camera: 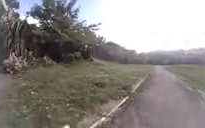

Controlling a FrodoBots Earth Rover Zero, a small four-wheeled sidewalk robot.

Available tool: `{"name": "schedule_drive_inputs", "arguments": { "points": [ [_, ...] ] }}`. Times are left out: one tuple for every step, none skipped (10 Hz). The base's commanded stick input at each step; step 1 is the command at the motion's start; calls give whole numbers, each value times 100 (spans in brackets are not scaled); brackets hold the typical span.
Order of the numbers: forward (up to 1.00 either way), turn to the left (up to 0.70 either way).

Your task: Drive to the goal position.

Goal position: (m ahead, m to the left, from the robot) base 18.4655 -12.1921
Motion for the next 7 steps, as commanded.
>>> {"name": "schedule_drive_inputs", "arguments": {
  "points": [
    [-70,35],
    [-70,35],
    [-68,34],
    [-36,18],
    [-4,2],
    [2,0],
    [3,0]
  ]
}}
